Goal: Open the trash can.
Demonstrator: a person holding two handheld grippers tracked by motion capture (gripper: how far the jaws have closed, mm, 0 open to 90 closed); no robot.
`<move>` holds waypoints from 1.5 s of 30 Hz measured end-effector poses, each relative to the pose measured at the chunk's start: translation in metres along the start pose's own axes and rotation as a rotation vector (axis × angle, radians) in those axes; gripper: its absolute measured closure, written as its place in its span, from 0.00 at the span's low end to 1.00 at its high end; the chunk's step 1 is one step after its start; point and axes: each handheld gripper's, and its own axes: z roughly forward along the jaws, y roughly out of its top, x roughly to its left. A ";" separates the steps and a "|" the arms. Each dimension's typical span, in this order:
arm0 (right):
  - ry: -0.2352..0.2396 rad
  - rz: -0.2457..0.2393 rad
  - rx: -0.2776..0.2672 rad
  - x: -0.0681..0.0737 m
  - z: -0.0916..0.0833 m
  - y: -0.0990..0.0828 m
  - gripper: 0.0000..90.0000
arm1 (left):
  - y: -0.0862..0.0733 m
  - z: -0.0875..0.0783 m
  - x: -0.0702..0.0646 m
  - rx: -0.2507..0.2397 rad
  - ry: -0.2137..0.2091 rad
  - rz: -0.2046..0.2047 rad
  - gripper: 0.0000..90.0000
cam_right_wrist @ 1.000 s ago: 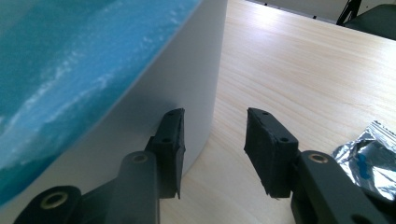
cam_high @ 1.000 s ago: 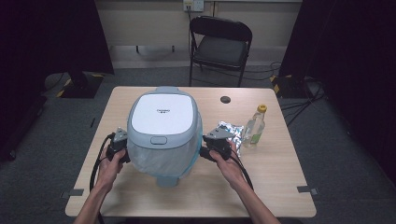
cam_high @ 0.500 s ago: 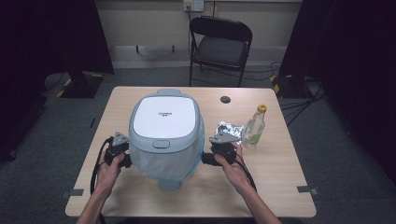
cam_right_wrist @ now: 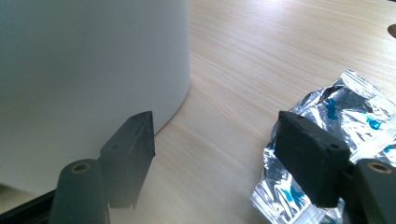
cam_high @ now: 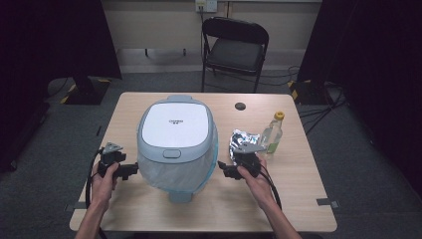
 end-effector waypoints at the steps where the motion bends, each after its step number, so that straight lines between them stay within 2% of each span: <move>1: 0.010 0.010 -0.002 0.000 -0.002 0.001 0.30 | -0.003 0.002 0.000 0.032 0.041 0.026 0.21; 2: 0.021 0.010 -0.007 -0.001 -0.004 0.001 0.30 | -0.006 0.004 -0.001 0.054 0.050 0.039 0.22; 4: 0.029 0.001 -0.002 -0.001 -0.008 0.002 0.30 | -0.013 0.009 0.000 0.083 0.030 0.052 0.23; 7: 0.057 -0.001 -0.007 -0.002 -0.017 0.002 0.28 | -0.019 0.014 0.002 0.099 0.044 0.054 0.22; 10: 0.087 -0.004 -0.015 -0.001 -0.025 0.006 0.27 | -0.023 0.014 0.003 0.067 0.032 0.064 0.19; 13: 0.143 -0.029 -0.025 0.004 -0.034 0.012 0.29 | -0.028 0.015 0.004 0.029 0.019 0.073 0.18; 16: 0.149 -0.057 -0.026 0.011 -0.044 0.017 0.26 | -0.031 0.016 0.009 -0.005 -0.002 0.095 0.13; 27: 0.217 -0.090 -0.118 0.020 -0.085 0.050 0.25 | -0.030 0.018 0.009 0.002 0.007 0.098 0.11; 29: 0.222 -0.089 -0.135 0.023 -0.091 0.057 0.20 | -0.030 0.018 0.009 0.002 0.007 0.097 0.11; 32: 0.253 -0.101 -0.148 0.028 -0.099 0.069 0.20 | -0.030 0.018 0.009 0.002 0.007 0.097 0.11; 36: 0.283 -0.119 -0.200 0.036 -0.116 0.083 0.21 | -0.030 0.018 0.008 0.001 0.010 0.090 0.11; 38: 0.308 -0.130 -0.216 0.040 -0.122 0.091 0.23 | -0.030 0.019 0.007 0.003 0.013 0.090 0.10; 40: 0.351 -0.128 -0.231 0.043 -0.127 0.097 0.32 | -0.029 0.019 0.006 0.006 0.022 0.084 0.09; 41: 0.383 -0.124 -0.235 0.044 -0.128 0.101 0.31 | -0.029 0.020 0.005 0.004 0.021 0.076 0.08; 43: 0.390 -0.136 -0.248 0.049 -0.130 0.107 0.31 | -0.029 0.020 0.005 0.005 0.025 0.077 0.08; 45: 0.422 -0.143 -0.264 0.054 -0.132 0.114 0.31 | -0.029 0.020 0.005 0.007 0.028 0.078 0.08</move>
